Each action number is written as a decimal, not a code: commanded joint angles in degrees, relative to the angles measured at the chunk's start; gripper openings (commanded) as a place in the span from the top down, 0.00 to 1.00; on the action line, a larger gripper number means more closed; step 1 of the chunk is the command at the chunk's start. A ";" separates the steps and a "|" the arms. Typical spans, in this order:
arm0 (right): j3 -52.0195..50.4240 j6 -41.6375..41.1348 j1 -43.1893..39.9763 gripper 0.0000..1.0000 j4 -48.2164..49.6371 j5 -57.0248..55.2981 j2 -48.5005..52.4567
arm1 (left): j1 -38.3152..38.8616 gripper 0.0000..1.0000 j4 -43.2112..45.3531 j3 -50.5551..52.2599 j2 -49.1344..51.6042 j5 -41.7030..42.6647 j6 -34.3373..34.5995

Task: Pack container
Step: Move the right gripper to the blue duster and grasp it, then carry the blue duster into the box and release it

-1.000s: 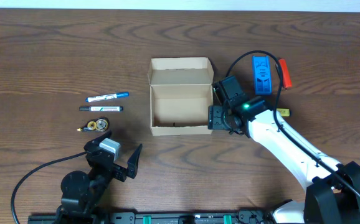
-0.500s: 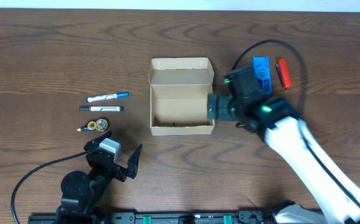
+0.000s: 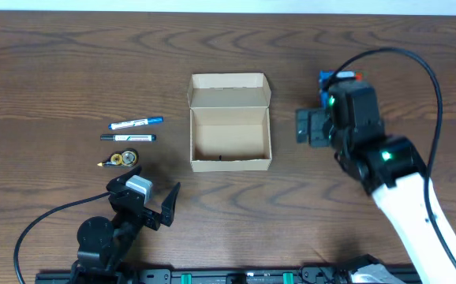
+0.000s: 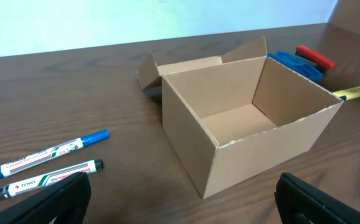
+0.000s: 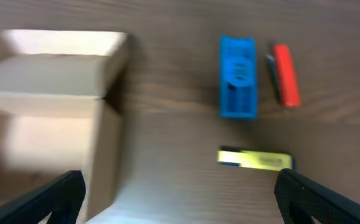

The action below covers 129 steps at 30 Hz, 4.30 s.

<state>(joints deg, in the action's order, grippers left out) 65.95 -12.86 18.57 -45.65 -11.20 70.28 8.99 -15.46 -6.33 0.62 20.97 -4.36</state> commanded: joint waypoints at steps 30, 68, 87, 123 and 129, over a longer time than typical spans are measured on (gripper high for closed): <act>13.92 0.79 -18.25 0.01 13.68 2.91 42.82 | -0.35 0.05 -0.26 1.36 -0.35 -0.22 -0.39; 17.09 3.26 -17.44 0.60 11.89 6.10 45.57 | -0.35 0.05 -0.26 1.33 -0.35 -0.22 -0.39; 21.79 33.11 8.59 0.58 -6.54 24.35 23.23 | -0.35 0.05 -0.26 1.33 -0.35 -0.22 -0.39; 21.68 58.25 15.78 0.52 -12.66 23.82 38.60 | -0.35 0.05 -0.26 1.36 -0.35 -0.22 -0.39; 21.68 59.76 16.04 0.50 -12.79 25.22 38.60 | -0.35 0.05 -0.26 1.36 -0.35 -0.22 -0.39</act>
<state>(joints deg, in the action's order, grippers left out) 87.90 44.88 34.74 -58.30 12.12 108.71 8.99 -15.46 -6.33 0.62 20.97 -4.36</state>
